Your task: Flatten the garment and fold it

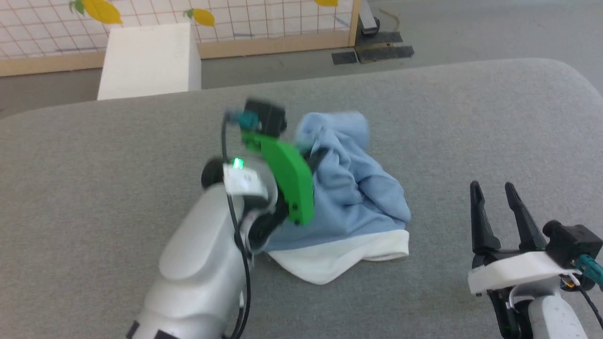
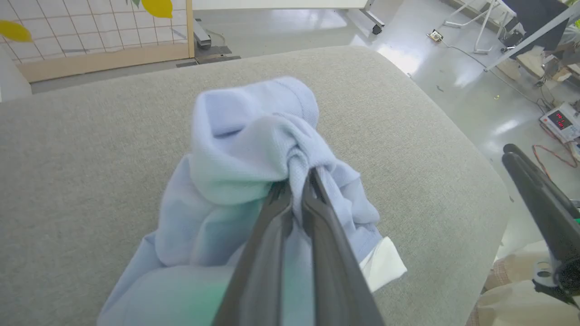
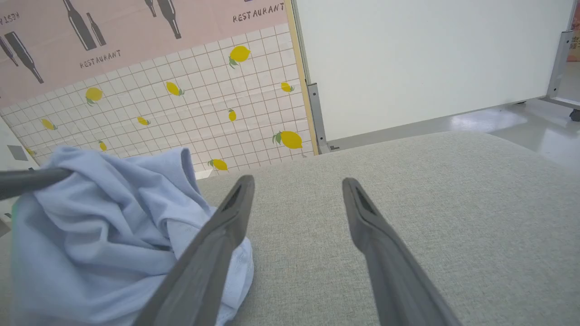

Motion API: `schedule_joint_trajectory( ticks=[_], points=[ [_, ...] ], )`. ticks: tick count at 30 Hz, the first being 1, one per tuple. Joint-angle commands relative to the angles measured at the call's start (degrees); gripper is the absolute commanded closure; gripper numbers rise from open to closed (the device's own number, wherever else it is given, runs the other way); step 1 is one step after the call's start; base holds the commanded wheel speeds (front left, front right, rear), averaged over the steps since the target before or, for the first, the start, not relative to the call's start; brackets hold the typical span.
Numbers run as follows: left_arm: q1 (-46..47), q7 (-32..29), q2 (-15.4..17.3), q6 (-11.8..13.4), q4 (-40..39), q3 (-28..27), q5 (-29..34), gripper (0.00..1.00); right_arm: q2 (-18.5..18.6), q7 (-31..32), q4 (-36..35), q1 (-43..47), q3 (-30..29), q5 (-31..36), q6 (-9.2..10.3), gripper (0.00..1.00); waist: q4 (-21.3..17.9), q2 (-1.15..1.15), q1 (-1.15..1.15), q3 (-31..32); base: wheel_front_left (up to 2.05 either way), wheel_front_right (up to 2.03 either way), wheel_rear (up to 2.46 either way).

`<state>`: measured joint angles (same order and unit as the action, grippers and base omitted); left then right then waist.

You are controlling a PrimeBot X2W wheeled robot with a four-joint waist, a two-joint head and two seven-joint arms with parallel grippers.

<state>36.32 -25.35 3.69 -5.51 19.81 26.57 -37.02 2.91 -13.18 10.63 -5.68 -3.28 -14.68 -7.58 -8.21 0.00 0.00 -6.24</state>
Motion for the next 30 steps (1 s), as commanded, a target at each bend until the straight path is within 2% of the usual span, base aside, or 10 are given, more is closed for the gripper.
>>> schedule_joint_trajectory(
  ticks=[1, 5, 9, 10, 11, 12, 18, 23, 26, 30],
  points=[
    [-1.73, 1.68, 0.01, 0.77, 2.57, 0.31, 1.04, 1.00, -0.03, -0.68, 0.00, -1.34, 0.33, -0.49, 0.09, 0.00, -1.39, 0.00, 0.00, -1.87, 0.00, 0.00, 0.00],
    [-3.04, 2.72, -0.18, 2.07, 9.85, 2.04, 2.42, 1.00, -0.03, -0.93, 0.43, -2.13, 0.65, -0.71, 0.09, 0.00, -1.59, 0.00, 0.00, -2.58, 0.00, 0.00, 0.00],
    [-2.17, 3.22, -0.38, 2.46, 13.95, 3.03, 2.59, 1.00, -0.03, -1.15, 1.26, -2.18, 0.53, -0.86, 0.09, 0.00, -0.93, 0.00, 0.00, -2.59, 0.00, 0.00, 0.00],
    [-1.74, 3.71, -0.44, 2.46, 14.53, 3.07, 2.45, 0.86, -0.03, -1.20, 1.52, -2.12, 0.49, -0.90, 0.09, 0.00, -0.60, 0.00, 0.00, -2.36, 0.00, 0.00, 0.00],
    [-1.34, 4.01, -0.47, 2.32, 14.86, 3.31, 2.50, 0.33, -0.03, -1.24, 1.72, -2.03, 0.42, -0.91, 0.09, 0.00, -0.23, 0.00, 0.00, -2.07, 0.00, 0.00, 0.00],
    [-0.92, 4.45, -0.50, 2.20, 15.03, 3.41, 2.47, 0.00, -0.03, -1.28, 1.87, -1.93, 0.33, -0.88, 0.09, 0.00, 0.12, 0.00, 0.00, -1.81, 0.00, 0.00, 0.00],
    [1.50, 8.17, -0.62, 1.40, 12.84, 2.27, 0.65, 0.00, -0.03, -1.41, 2.19, -1.21, -0.30, -0.43, 0.09, 0.00, 3.20, 0.00, 0.00, 0.81, 0.00, 0.00, 0.00],
    [0.55, 13.32, 1.95, 1.27, 5.77, -0.81, -0.14, 0.00, -0.03, -1.11, 1.74, -0.10, -0.49, -0.15, 0.09, 0.00, 5.36, 0.00, 0.00, 3.27, 0.00, 0.00, 0.00],
    [-2.71, 18.01, 4.67, 2.26, -0.40, -3.23, 0.41, 0.00, -0.03, -0.65, 1.37, 0.87, -0.81, -0.05, 0.09, 0.00, 6.06, 0.00, 0.00, 4.58, 0.00, 0.00, 0.00],
    [-11.52, 23.19, 8.30, 5.22, -9.45, -6.29, 1.31, 0.00, -0.03, -0.07, 0.60, 2.45, -1.44, 0.12, 0.09, 0.00, 6.83, 0.00, 0.00, 6.26, 0.00, 0.00, 0.00]
  ],
)
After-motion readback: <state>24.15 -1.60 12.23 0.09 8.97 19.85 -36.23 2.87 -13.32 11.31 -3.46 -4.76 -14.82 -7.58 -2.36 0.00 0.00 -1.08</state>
